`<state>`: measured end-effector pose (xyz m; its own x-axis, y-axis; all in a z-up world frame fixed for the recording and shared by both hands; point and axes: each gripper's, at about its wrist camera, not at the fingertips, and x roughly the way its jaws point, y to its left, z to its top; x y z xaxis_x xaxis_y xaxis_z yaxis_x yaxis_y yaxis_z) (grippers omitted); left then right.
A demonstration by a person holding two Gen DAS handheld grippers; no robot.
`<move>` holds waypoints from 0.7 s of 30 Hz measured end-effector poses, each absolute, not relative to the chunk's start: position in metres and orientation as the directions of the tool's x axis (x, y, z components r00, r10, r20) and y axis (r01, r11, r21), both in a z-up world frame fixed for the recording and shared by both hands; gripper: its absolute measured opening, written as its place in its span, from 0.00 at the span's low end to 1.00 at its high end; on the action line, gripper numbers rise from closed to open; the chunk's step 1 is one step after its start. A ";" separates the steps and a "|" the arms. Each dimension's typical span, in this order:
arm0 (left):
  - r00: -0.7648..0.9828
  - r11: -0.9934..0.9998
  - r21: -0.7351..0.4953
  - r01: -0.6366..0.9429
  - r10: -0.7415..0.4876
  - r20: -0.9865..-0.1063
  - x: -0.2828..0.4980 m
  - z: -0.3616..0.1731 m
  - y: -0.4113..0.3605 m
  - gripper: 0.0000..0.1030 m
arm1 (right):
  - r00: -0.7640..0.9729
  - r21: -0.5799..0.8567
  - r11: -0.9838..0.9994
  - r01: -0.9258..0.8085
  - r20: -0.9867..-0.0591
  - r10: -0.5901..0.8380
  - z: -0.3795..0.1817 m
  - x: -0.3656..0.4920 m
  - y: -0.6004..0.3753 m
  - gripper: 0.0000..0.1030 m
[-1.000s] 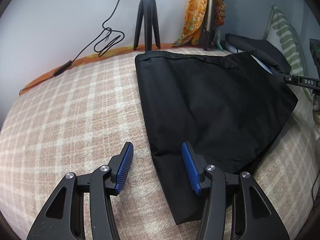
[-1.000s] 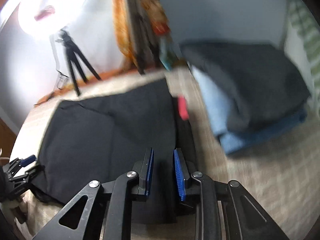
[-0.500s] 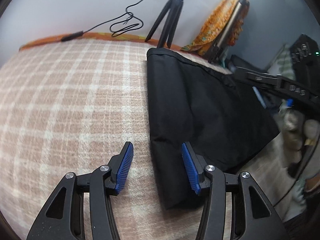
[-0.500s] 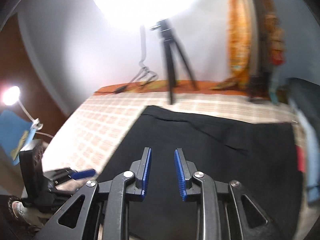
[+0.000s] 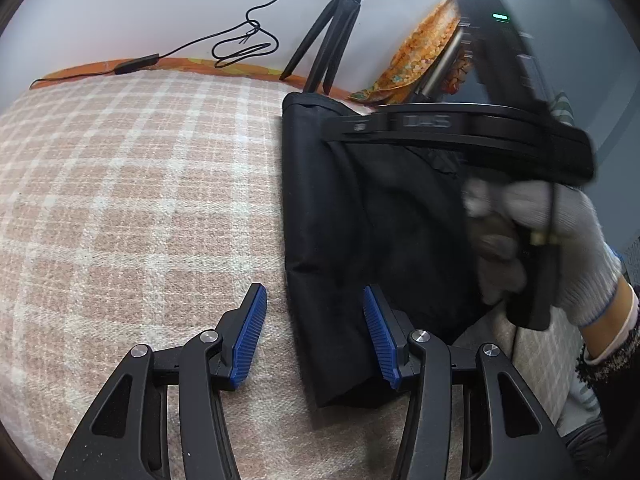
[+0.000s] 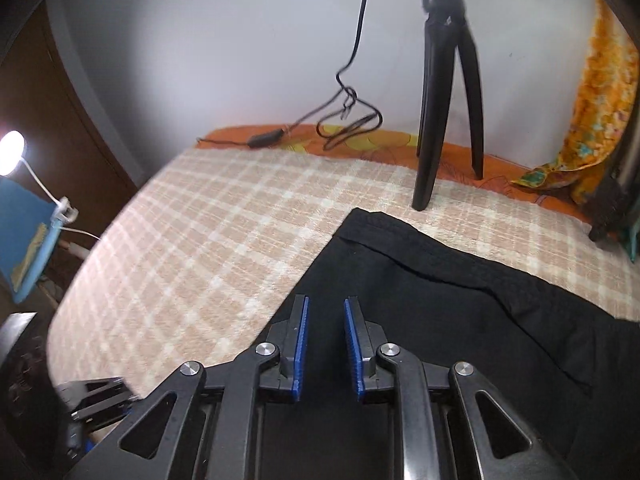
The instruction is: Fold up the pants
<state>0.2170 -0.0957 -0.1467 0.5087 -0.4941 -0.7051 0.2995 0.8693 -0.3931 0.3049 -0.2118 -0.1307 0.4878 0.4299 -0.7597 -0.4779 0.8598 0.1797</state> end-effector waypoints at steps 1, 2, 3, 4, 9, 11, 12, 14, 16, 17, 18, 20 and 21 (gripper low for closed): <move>0.510 0.870 -0.390 0.302 -0.493 -0.705 0.216 -0.147 -0.096 0.47 | 0.485 0.173 0.863 -0.475 -0.766 0.421 -0.134 0.308 -0.209 0.17; 0.511 0.870 -0.387 0.306 -0.493 -0.704 0.215 -0.146 -0.098 0.47 | 0.483 0.169 0.865 -0.472 -0.771 0.414 -0.136 0.310 -0.207 0.17; 0.512 0.869 -0.385 0.310 -0.494 -0.703 0.215 -0.146 -0.098 0.47 | 0.481 0.165 0.869 -0.466 -0.778 0.405 -0.140 0.314 -0.203 0.17; 0.512 0.868 -0.383 0.316 -0.496 -0.702 0.213 -0.146 -0.099 0.47 | 0.480 0.166 0.872 -0.461 -0.780 0.402 -0.142 0.318 -0.202 0.17; 0.512 0.862 -0.374 0.343 -0.505 -0.695 0.208 -0.145 -0.104 0.47 | 0.467 0.195 0.881 -0.431 -0.787 0.403 -0.154 0.336 -0.195 0.17; 0.512 0.860 -0.370 0.351 -0.508 -0.693 0.206 -0.144 -0.106 0.46 | 0.461 0.204 0.881 -0.426 -0.789 0.406 -0.154 0.341 -0.195 0.18; 0.512 0.860 -0.368 0.353 -0.507 -0.693 0.206 -0.145 -0.106 0.45 | 0.458 0.207 0.883 -0.422 -0.792 0.404 -0.154 0.345 -0.194 0.19; 0.514 0.861 -0.359 0.359 -0.504 -0.694 0.204 -0.144 -0.108 0.45 | 0.454 0.210 0.885 -0.415 -0.795 0.402 -0.152 0.346 -0.193 0.21; 0.516 0.862 -0.355 0.363 -0.503 -0.693 0.203 -0.143 -0.108 0.45 | 0.449 0.214 0.886 -0.411 -0.799 0.401 -0.151 0.349 -0.192 0.23; 0.517 0.861 -0.354 0.365 -0.504 -0.692 0.203 -0.143 -0.108 0.45 | 0.445 0.216 0.886 -0.410 -0.801 0.401 -0.151 0.350 -0.191 0.25; 0.518 0.860 -0.354 0.367 -0.505 -0.691 0.202 -0.143 -0.109 0.45 | 0.438 0.218 0.887 -0.407 -0.805 0.399 -0.150 0.351 -0.190 0.26; 0.520 0.859 -0.353 0.370 -0.507 -0.688 0.204 -0.144 -0.110 0.45 | 0.429 0.212 0.887 -0.410 -0.814 0.393 -0.149 0.352 -0.186 0.29; 0.520 0.859 -0.352 0.372 -0.507 -0.687 0.207 -0.144 -0.111 0.45 | 0.420 0.204 0.887 -0.414 -0.822 0.385 -0.147 0.351 -0.186 0.30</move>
<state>0.2065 -0.1113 -0.1442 0.5203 -0.5069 -0.6873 0.3721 0.8590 -0.3518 0.3507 -0.1857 -0.1466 0.4199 0.3850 -0.8219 -0.4137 0.8872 0.2043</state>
